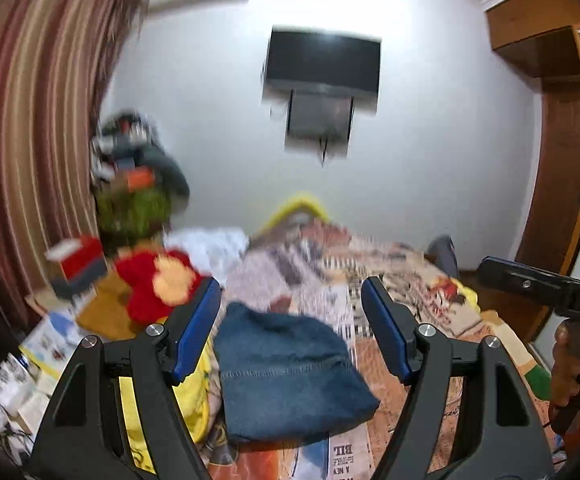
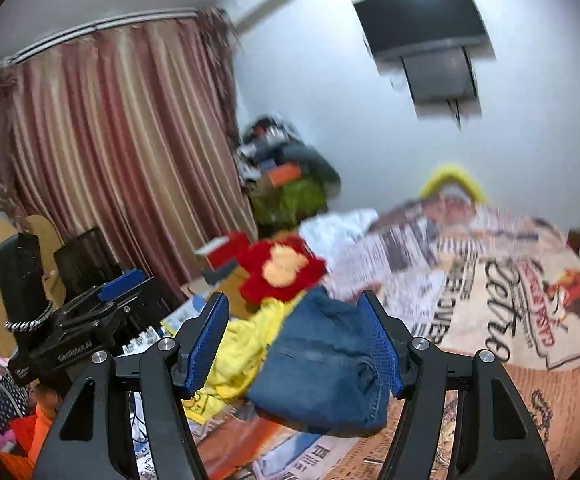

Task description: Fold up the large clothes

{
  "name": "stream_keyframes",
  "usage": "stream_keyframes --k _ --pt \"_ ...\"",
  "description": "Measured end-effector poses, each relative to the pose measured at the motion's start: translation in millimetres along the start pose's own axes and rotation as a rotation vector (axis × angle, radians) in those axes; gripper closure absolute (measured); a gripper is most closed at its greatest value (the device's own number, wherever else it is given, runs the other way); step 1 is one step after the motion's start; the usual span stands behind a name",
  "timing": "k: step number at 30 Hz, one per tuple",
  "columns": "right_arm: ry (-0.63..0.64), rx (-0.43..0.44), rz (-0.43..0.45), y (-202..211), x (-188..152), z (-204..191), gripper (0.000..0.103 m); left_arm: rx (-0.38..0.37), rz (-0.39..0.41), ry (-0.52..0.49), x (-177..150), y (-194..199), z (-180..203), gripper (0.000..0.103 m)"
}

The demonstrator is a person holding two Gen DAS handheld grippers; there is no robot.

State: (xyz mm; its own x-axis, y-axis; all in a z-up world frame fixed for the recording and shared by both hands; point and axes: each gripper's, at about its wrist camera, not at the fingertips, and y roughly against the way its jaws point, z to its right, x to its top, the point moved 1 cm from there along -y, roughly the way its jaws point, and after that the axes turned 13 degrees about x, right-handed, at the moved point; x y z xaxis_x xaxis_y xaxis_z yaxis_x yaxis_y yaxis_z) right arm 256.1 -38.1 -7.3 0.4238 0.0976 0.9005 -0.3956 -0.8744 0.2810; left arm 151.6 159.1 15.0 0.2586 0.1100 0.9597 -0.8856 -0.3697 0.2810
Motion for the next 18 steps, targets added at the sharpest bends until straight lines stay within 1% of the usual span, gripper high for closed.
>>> stream_keyframes --k 2,4,6,9,11,12,13,15,17,18 --pt "0.044 -0.011 0.046 18 -4 -23 0.038 0.026 0.065 -0.015 -2 26 5 0.030" --pt "0.078 -0.025 0.083 32 -8 -40 0.038 0.041 0.106 -0.024 -6 44 10 0.030" --pt "0.101 -0.036 0.110 43 -14 -55 0.038 0.062 0.139 -0.039 -10 60 16 0.030" --pt "0.125 -0.058 0.138 56 -23 -75 0.038 0.083 0.167 -0.037 -15 75 19 0.030" --pt "0.146 -0.094 0.155 63 -30 -86 0.038 0.088 0.171 -0.018 -17 82 19 0.023" --pt "0.158 -0.110 0.159 65 -33 -91 0.038 0.090 0.173 -0.011 -19 84 18 0.015" --pt "0.166 -0.122 0.160 67 -35 -94 0.038 0.096 0.178 0.006 -19 86 16 0.008" --pt "0.173 -0.142 0.153 69 -39 -99 0.038 0.106 0.181 0.026 -21 90 13 0.003" --pt "0.169 -0.165 0.145 70 -43 -101 0.026 0.108 0.175 0.032 -23 92 10 0.001" --pt "0.164 -0.172 0.147 72 -45 -102 0.018 0.110 0.173 0.036 -24 92 9 0.001"
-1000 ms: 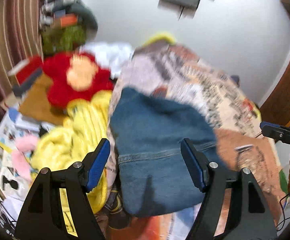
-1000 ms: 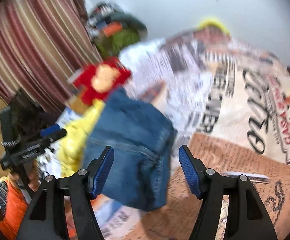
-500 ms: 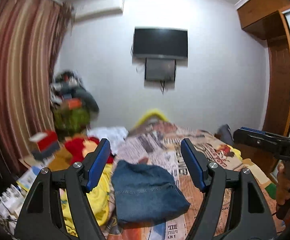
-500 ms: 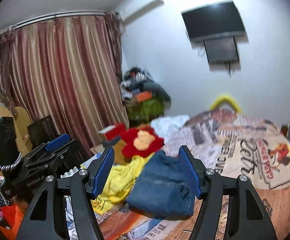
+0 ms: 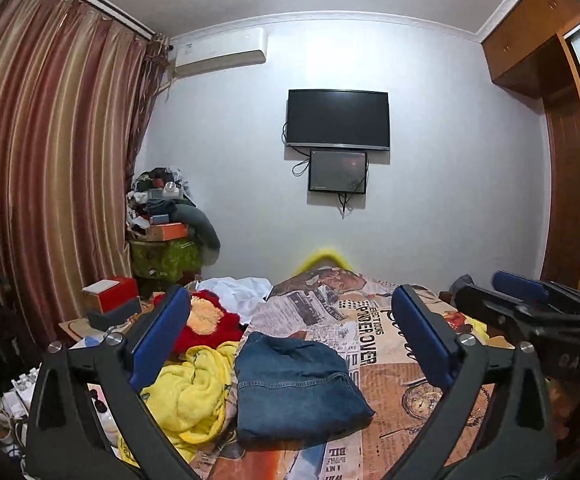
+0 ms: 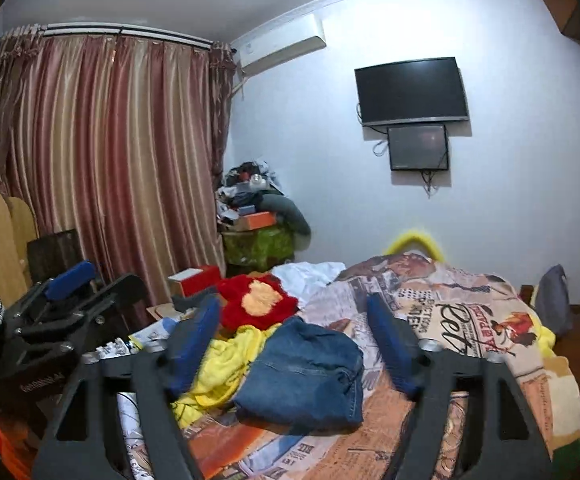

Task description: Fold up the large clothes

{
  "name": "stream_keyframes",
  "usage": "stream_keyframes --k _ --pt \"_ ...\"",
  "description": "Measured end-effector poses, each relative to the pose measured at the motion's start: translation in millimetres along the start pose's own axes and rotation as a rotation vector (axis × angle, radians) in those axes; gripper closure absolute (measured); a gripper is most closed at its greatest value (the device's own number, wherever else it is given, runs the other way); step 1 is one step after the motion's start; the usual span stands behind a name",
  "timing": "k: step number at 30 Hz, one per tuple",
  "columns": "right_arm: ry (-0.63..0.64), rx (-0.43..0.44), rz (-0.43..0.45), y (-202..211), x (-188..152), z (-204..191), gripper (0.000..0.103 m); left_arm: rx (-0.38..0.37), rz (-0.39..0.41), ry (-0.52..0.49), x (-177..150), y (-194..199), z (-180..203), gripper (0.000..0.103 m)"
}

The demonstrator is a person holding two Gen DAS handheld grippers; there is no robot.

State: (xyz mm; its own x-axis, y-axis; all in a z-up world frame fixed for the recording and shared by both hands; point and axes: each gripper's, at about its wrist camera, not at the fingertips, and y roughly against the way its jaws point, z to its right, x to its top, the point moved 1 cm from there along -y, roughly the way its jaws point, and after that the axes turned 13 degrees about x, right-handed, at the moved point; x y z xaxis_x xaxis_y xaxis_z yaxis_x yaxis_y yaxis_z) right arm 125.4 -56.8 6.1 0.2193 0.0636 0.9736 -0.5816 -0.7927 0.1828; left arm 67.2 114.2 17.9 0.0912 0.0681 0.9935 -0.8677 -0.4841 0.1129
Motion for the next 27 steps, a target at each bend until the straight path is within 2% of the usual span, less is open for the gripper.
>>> stream_keyframes --k 4,6,12,27 --pt "-0.005 -0.037 0.014 5 -3 1 0.004 0.013 -0.012 -0.013 -5 0 0 0.000" --pt "0.000 -0.057 0.023 6 -2 0 0.000 0.019 -0.016 -0.020 -7 -1 0 0.000" --pt "0.014 -0.086 0.031 3 -2 -1 0.000 0.018 -0.023 -0.021 -10 0 3 0.000" --pt "0.009 -0.090 0.024 4 0 -1 0.000 0.012 -0.044 -0.019 -14 -8 1 0.000"
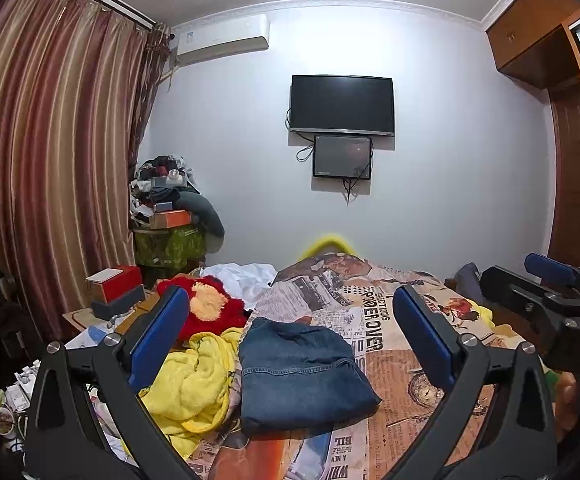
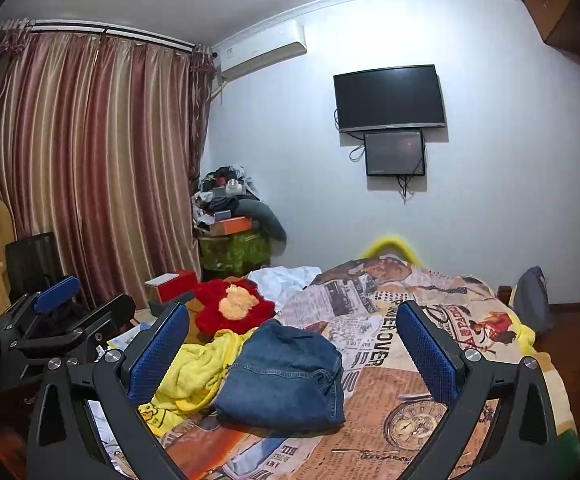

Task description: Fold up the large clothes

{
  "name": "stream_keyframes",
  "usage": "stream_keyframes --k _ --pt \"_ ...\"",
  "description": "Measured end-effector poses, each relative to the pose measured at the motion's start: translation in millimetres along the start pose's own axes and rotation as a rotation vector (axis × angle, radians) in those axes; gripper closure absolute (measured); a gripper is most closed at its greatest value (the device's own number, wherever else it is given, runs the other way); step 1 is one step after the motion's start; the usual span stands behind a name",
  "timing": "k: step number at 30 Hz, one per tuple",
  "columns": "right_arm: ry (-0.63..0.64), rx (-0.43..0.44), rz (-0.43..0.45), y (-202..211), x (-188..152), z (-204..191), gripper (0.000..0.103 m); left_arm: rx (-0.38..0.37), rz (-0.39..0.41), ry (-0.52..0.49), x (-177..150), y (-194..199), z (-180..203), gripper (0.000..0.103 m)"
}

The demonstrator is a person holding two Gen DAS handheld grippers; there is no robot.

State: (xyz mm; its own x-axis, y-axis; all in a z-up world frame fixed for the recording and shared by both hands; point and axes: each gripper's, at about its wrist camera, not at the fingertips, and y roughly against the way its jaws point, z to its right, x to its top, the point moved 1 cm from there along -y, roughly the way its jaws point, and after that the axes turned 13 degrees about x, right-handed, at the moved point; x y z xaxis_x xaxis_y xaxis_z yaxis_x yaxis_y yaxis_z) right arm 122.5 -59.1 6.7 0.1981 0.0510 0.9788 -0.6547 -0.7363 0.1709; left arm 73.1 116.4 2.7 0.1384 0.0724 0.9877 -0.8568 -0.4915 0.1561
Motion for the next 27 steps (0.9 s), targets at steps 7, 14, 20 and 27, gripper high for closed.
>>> stream_keyframes --k 7,14,20,27 --pt "0.000 0.000 -0.002 -0.1 -0.2 0.3 0.000 -0.011 -0.007 0.007 -1.1 -2.3 -2.0 0.000" --pt "-0.001 -0.002 -0.002 0.1 0.5 1.8 0.000 -0.021 -0.015 0.007 -2.4 -3.8 -0.1 0.000" --pt "-0.002 -0.002 0.000 0.4 1.1 2.4 0.000 -0.037 -0.026 0.013 -2.9 -5.7 0.5 0.000" --pt "-0.011 -0.008 0.000 0.9 2.0 4.6 0.000 -0.049 -0.036 0.007 -3.2 -6.1 2.6 0.000"
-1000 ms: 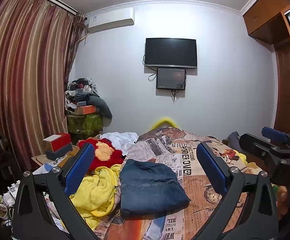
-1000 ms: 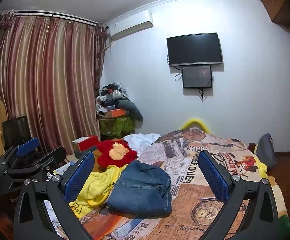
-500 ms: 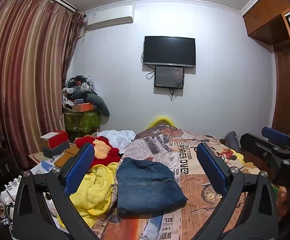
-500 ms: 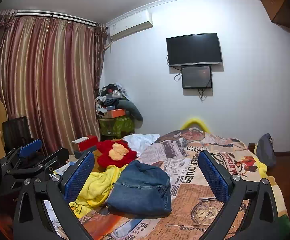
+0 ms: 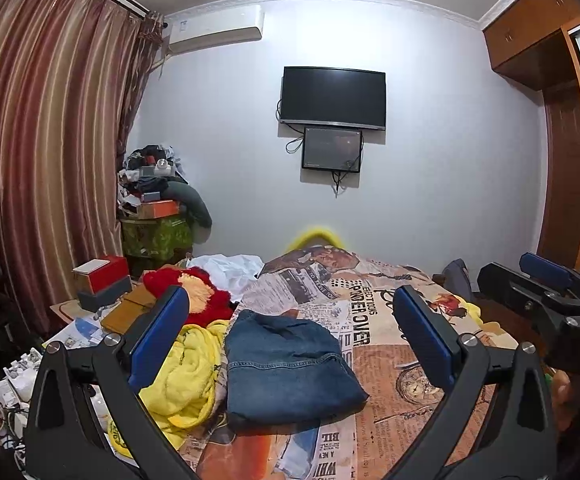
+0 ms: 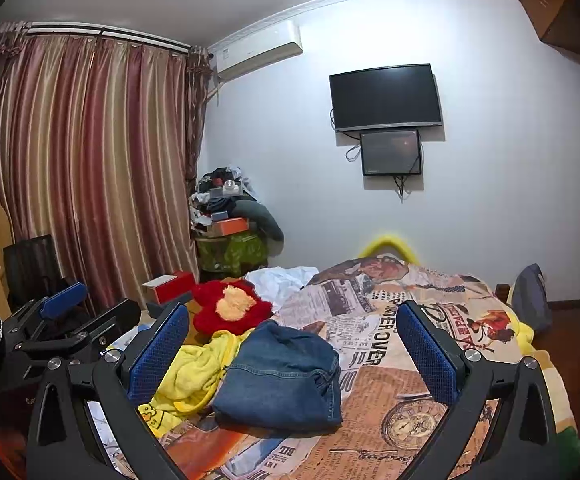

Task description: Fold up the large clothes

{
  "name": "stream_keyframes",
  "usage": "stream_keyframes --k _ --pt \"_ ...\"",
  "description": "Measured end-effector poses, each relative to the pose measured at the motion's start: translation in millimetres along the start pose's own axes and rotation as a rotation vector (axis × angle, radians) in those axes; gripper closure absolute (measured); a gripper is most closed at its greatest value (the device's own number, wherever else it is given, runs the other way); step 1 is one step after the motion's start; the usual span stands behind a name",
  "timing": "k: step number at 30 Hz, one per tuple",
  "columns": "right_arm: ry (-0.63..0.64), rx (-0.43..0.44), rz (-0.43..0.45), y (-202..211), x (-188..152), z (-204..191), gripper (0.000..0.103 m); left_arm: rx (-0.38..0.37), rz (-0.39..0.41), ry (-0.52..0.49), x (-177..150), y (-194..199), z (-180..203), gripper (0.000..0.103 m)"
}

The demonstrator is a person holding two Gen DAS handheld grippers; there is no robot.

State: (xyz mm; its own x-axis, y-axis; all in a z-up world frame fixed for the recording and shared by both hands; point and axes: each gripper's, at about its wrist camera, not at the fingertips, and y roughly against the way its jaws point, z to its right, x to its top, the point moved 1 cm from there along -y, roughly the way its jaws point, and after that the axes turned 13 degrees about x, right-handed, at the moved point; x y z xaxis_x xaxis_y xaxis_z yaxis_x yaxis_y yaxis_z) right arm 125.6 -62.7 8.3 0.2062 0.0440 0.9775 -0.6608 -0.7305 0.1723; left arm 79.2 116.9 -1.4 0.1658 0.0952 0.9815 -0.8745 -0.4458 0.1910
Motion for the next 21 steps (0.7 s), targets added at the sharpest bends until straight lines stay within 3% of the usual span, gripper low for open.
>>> stream_keyframes --k 21 --pt "-0.026 -0.014 -0.003 -2.2 -1.6 1.9 0.000 -0.028 -0.016 -0.017 0.4 -3.8 4.4 0.000"
